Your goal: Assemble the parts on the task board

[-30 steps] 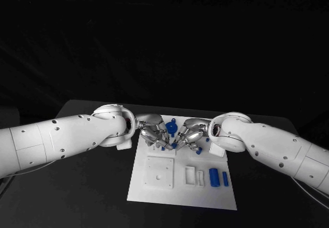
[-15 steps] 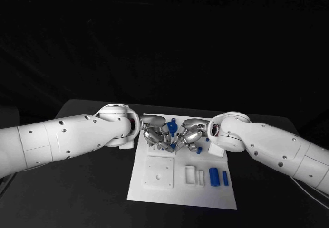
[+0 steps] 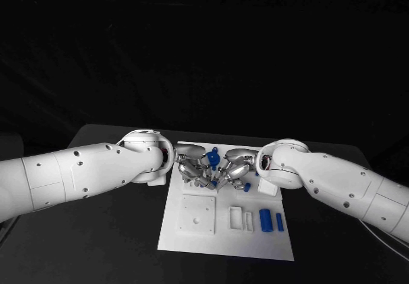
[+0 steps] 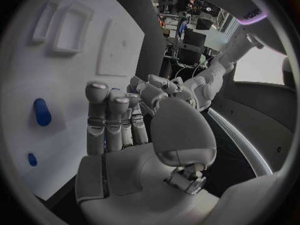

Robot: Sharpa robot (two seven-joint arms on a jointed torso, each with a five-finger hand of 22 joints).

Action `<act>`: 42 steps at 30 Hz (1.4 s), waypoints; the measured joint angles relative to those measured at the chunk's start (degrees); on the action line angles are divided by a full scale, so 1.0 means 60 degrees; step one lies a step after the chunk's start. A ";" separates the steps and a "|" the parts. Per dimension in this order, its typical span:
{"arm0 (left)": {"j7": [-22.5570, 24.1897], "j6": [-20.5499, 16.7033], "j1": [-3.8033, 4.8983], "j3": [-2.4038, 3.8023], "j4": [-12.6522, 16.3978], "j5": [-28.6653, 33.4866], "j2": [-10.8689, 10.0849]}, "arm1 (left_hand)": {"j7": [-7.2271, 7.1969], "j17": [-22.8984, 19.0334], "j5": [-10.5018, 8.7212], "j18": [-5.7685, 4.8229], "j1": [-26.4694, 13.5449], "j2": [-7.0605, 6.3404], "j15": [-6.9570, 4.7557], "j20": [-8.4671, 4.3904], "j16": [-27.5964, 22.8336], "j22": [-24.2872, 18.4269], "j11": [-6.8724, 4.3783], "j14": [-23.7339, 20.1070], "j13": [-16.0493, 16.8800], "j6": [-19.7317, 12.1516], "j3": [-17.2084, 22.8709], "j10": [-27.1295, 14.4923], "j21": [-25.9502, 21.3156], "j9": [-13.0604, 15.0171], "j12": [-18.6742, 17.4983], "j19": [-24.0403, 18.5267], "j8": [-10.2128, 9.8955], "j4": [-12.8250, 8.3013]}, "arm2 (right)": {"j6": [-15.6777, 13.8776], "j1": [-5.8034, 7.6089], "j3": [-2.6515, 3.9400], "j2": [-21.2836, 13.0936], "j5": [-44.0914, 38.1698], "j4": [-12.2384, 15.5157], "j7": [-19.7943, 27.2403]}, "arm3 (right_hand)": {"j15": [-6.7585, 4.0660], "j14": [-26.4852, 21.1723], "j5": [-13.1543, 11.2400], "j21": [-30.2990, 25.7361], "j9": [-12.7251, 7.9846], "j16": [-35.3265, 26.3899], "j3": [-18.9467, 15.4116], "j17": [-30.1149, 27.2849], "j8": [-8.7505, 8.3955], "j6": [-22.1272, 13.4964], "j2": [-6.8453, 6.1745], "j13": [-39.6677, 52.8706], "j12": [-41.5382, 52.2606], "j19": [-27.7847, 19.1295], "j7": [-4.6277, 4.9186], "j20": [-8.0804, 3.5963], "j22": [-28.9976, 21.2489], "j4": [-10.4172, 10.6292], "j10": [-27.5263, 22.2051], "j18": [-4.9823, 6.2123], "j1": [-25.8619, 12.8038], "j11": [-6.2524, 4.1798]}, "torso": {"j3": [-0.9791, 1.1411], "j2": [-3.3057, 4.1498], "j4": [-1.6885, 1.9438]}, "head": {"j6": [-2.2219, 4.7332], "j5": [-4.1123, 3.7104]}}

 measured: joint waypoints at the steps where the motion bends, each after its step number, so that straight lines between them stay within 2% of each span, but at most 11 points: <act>1: 0.0000 0.0009 0.0000 0.0000 -0.0001 0.0007 0.0001 | 0.0000 0.0000 0.0000 0.0000 0.0004 0.0039 0.0000 0.0000 0.0000 0.0000 0.0018 0.0000 0.0000 0.0000 0.0000 -0.0018 0.0000 -0.0010 0.0000 0.0000 0.0000 0.0000 | 0.0013 0.0000 0.0000 0.0004 -0.0006 -0.0004 0.0000 | 0.0000 0.0000 0.0000 0.0000 0.0000 0.0000 0.0000 0.0000 0.0000 0.0000 0.0000 0.0000 0.0000 0.0000 0.0000 0.0000 0.0000 0.0000 0.0000 0.0000 0.0000 0.0000 | 0.0000 0.0000 0.0000 | -0.0004 -0.0005; 10: 0.0015 0.0044 0.0000 0.0000 0.0006 0.0116 0.0004 | -0.0023 0.0000 0.0000 0.0000 0.0090 0.0162 0.0000 0.0000 0.0000 -0.0001 0.0000 0.0000 0.0000 -0.0024 0.0030 -0.0069 0.0000 -0.0045 0.0000 0.0000 0.0037 -0.0029 | 0.0070 0.0000 0.0000 0.0031 -0.0021 -0.0045 0.0000 | 0.0000 0.0000 0.0000 0.0001 -0.0003 0.0000 0.0000 -0.0001 -0.0002 -0.0001 0.0000 -0.0001 0.0000 0.0000 0.0001 0.0000 0.0000 0.0000 0.0000 0.0000 0.0000 0.0000 | -0.0003 -0.0004 0.0003 | -0.0015 -0.0023; 15: 0.0026 0.0075 0.0000 0.0000 0.0012 0.0200 0.0007 | -0.0023 0.0000 0.0000 0.0000 0.0241 0.0312 0.0000 0.0000 0.0038 -0.0002 0.0000 0.0000 -0.0004 -0.0023 0.0093 -0.0069 0.0000 -0.0136 0.0000 0.0000 0.0037 -0.0134 | 0.0094 0.0000 0.0000 0.0040 -0.0015 -0.0067 0.0000 | 0.0000 0.0000 0.0000 0.0001 -0.0003 0.0000 0.0000 -0.0001 -0.0026 -0.0002 0.0000 -0.0002 0.0000 0.0000 0.0002 0.0000 0.0000 0.0000 0.0000 0.0000 0.0000 0.0000 | -0.0003 -0.0004 0.0005 | -0.0017 -0.0034; 17: 0.0029 0.0092 0.0000 0.0000 0.0012 0.0226 0.0010 | -0.0023 0.0000 0.0000 0.0000 0.0293 0.0365 0.0036 0.0000 0.0038 -0.0002 0.0000 -0.0035 -0.0016 -0.0023 0.0100 -0.0069 0.0000 -0.0254 0.0000 0.0000 0.0037 -0.0204 | 0.0102 0.0000 0.0000 0.0042 -0.0010 -0.0074 0.0000 | 0.0000 0.0000 0.0000 0.0001 -0.0004 0.0000 0.0000 -0.0002 -0.0026 -0.0002 -0.0001 -0.0001 0.0000 0.0000 0.0001 0.0000 0.0000 0.0000 0.0000 0.0000 0.0000 0.0000 | -0.0002 -0.0004 0.0005 | -0.0026 -0.0039; 24: 0.0036 0.0162 0.0000 -0.0001 -0.0001 0.0284 0.0037 | 0.0018 -0.0011 -0.0001 0.0001 0.0459 0.0530 0.0000 0.0034 0.0075 0.0002 0.0000 -0.0071 -0.0049 0.0018 0.0081 -0.0069 0.0000 -0.1096 -0.0003 -0.0034 -0.0167 -0.0238 | 0.0131 0.0000 0.0000 0.0048 0.0031 -0.0104 0.0000 | 0.0000 0.0000 0.0000 0.0002 -0.0006 0.0000 0.0000 -0.0002 -0.0027 -0.0002 -0.0001 -0.0002 0.0000 0.0000 0.0001 0.0000 0.0000 0.0000 0.0000 0.0000 0.0000 0.0000 | -0.0002 -0.0004 0.0003 | -0.0046 -0.0056; 30: 0.0033 0.0193 0.0000 -0.0004 -0.0031 0.0290 0.0073 | 0.0031 -0.0021 -0.0001 0.0000 0.0517 0.0488 0.0000 0.0034 0.0075 0.0005 0.0000 -0.0070 -0.0070 0.0072 0.0067 -0.0069 0.0000 -0.1416 -0.0004 -0.0033 -0.0167 -0.0302 | 0.0165 0.0000 0.0000 0.0048 0.0095 -0.0138 -0.0001 | 0.0000 0.0000 0.0000 -0.0042 -0.0006 0.0000 0.0000 -0.0002 -0.0027 -0.0002 -0.0001 -0.0002 0.0000 0.0000 0.0002 0.0000 0.0000 0.0000 0.0000 0.0000 0.0000 0.0000 | -0.0003 -0.0004 -0.0003 | -0.0071 -0.0058; 32: 0.0026 0.0199 -0.0001 -0.0006 -0.0043 0.0290 0.0084 | 0.0032 -0.0027 -0.0059 0.0000 0.0517 0.0488 0.0000 0.0034 0.0075 0.0005 0.0000 -0.0070 -0.0076 0.0072 0.0041 -0.0069 0.0000 -0.1489 -0.0004 -0.0033 -0.0167 -0.0329 | 0.0176 0.0000 -0.0001 0.0048 0.0122 -0.0150 -0.0004 | 0.0000 0.0000 0.0000 -0.0050 -0.0005 0.0000 0.0000 -0.0003 -0.0027 -0.0002 -0.0001 -0.0002 0.0000 0.0000 0.0002 0.0000 0.0000 0.0000 0.0001 0.0000 0.0000 0.0000 | -0.0002 -0.0004 -0.0004 | -0.0087 -0.0098; 42: 0.0001 0.0206 -0.0006 -0.0017 -0.0077 0.0290 0.0130 | 0.0031 -0.0031 -0.0097 0.0001 0.0557 0.0448 0.0031 0.0034 0.0075 0.0003 0.0036 -0.0102 -0.0097 0.0072 -0.0025 -0.0104 0.0000 -0.1919 -0.0004 -0.0033 -0.0230 -0.0262 | 0.0232 -0.0002 -0.0004 0.0048 0.0352 -0.0168 -0.0043 | 0.0000 0.0001 0.0000 -0.0050 0.0004 0.0000 -0.0025 -0.0003 -0.0025 -0.0003 -0.0001 0.0016 0.0000 0.0000 0.0002 0.0000 0.0000 -0.0026 0.0001 0.0000 0.0000 0.0000 | -0.0002 -0.0004 0.0000 | -0.0102 -0.0139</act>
